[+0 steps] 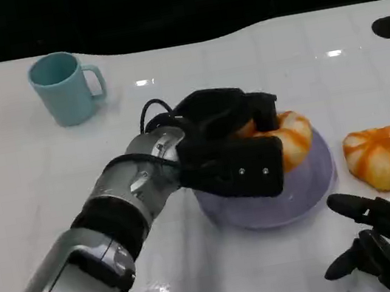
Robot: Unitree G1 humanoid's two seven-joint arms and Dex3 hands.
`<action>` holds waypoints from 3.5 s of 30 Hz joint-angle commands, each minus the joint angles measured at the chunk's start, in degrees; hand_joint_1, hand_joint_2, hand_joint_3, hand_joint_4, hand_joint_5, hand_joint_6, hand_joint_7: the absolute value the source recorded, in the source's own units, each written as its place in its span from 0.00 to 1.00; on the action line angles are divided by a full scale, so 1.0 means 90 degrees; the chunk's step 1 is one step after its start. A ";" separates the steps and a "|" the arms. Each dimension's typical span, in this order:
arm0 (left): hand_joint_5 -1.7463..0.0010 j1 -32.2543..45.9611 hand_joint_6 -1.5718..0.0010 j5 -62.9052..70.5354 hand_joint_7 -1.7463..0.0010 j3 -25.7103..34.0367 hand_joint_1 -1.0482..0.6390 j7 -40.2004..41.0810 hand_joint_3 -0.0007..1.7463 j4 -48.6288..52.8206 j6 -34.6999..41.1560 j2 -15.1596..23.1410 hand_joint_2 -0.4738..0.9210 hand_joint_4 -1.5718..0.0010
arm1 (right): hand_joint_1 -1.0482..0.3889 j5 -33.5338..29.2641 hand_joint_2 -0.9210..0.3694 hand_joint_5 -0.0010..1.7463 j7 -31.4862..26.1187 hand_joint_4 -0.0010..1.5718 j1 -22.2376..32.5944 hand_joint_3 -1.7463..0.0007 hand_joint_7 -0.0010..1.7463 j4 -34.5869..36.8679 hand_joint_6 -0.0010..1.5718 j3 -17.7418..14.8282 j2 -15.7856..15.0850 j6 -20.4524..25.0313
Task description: Grasp the bread from the table and place it into the plate.
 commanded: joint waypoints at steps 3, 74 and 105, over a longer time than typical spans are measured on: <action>0.35 -0.0201 0.48 -0.0090 0.73 0.0072 0.45 -0.0056 0.09 0.0224 -0.0094 0.0033 1.00 0.59 | 0.21 0.0041 0.00 0.67 -0.0017 0.46 0.0047 0.80 0.26 -0.0126 0.57 -0.0006 -0.0045 0.0004; 0.17 0.1541 0.73 -0.3227 0.34 0.2135 0.30 -0.2301 0.14 -0.2216 0.0134 0.0803 1.00 0.76 | 0.21 0.0018 0.00 0.66 -0.0048 0.46 0.0036 0.80 0.25 -0.0154 0.57 -0.0017 -0.0059 0.0022; 0.00 0.6078 0.69 -0.8476 0.11 0.4574 0.30 -0.2187 0.26 -0.7675 0.5269 -0.0069 1.00 0.59 | 0.21 0.0025 0.00 0.65 -0.0063 0.45 0.0110 0.80 0.24 -0.0282 0.57 -0.0054 -0.0100 0.0122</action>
